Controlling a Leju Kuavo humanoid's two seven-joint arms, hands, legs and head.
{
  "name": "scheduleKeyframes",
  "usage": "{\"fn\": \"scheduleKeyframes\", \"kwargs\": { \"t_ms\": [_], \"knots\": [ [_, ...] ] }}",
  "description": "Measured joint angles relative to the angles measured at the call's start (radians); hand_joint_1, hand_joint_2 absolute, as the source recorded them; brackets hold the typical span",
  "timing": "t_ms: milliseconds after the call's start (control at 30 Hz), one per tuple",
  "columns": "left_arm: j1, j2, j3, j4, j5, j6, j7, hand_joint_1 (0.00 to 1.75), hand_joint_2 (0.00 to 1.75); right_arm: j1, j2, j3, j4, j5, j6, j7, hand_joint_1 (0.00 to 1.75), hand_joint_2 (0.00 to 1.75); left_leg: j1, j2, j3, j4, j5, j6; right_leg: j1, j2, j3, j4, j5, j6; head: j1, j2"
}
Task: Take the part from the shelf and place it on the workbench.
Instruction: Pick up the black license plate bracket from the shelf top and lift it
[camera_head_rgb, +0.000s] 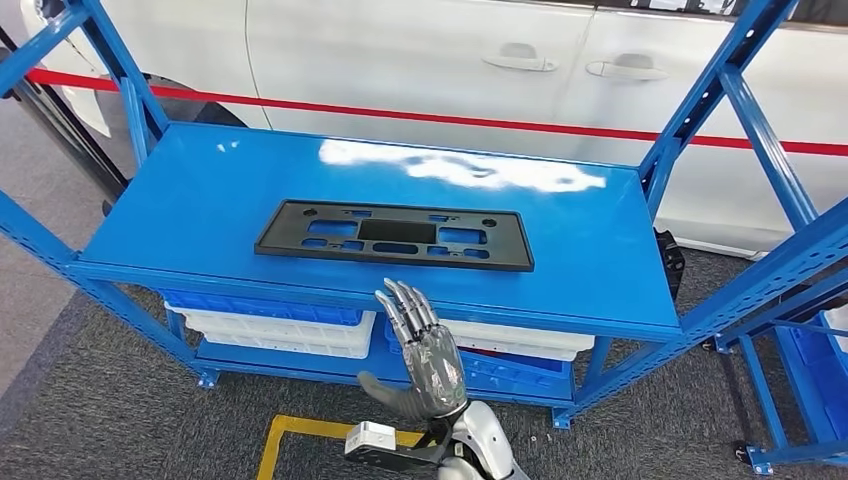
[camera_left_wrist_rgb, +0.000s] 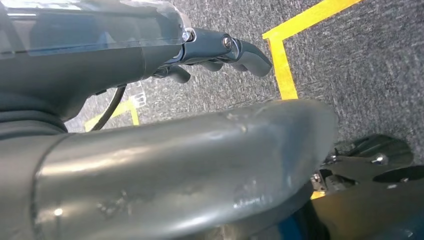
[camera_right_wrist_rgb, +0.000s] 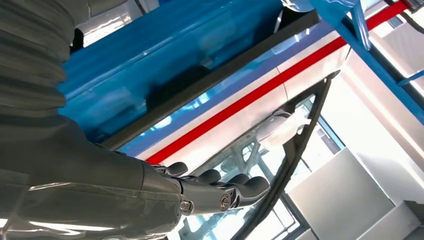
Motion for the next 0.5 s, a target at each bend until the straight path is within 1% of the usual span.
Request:
{"fn": "scheduleKeyframes", "kwargs": {
  "t_ms": [67,100,133,233,400,500],
  "knots": [
    [-0.002,0.001,-0.005,0.000,-0.018,-0.004,0.005,0.00,0.00,-0.037,0.015,0.021,0.029,0.001,0.007,0.031,0.00,1.75,-0.001,0.000,0.001,0.000,0.000,0.000,-0.002,0.000,-0.001,0.000,0.000,0.015,0.000,0.000],
    [-0.002,0.002,-0.009,0.000,-0.026,-0.007,0.007,0.00,0.00,-0.055,0.024,0.030,0.049,0.001,0.011,0.044,0.00,1.75,-0.001,0.001,0.001,0.000,0.000,0.000,-0.002,-0.001,-0.001,0.000,-0.001,0.019,0.000,0.000],
    [-0.003,0.002,-0.014,0.000,-0.033,-0.009,0.008,0.00,0.00,-0.072,0.033,0.036,0.071,0.001,0.014,0.056,0.00,1.75,-0.001,0.000,0.002,0.000,0.000,0.000,-0.002,-0.001,-0.001,0.000,-0.001,0.021,-0.001,0.000],
    [-0.004,0.002,-0.025,0.000,-0.054,-0.014,0.011,0.00,0.00,-0.124,0.054,0.046,0.148,0.014,0.014,0.089,0.00,1.75,0.000,0.000,0.002,0.000,0.001,-0.001,-0.001,-0.002,-0.001,0.003,-0.002,0.023,-0.001,0.000],
    [-0.006,0.002,-0.052,0.000,-0.096,-0.024,0.016,0.00,0.00,-0.230,0.081,0.050,0.314,0.082,0.003,0.169,0.00,1.75,0.000,0.001,0.003,0.000,0.002,-0.003,-0.001,-0.002,-0.002,0.007,-0.002,0.023,-0.001,0.000],
    [-0.007,0.002,-0.064,0.000,-0.106,-0.030,0.016,0.00,0.00,-0.287,0.091,0.050,0.398,0.095,0.003,0.190,0.00,1.75,0.001,0.001,0.003,0.000,0.003,-0.003,-0.001,-0.002,-0.002,0.008,-0.002,0.023,-0.001,0.000]
  ]
}}
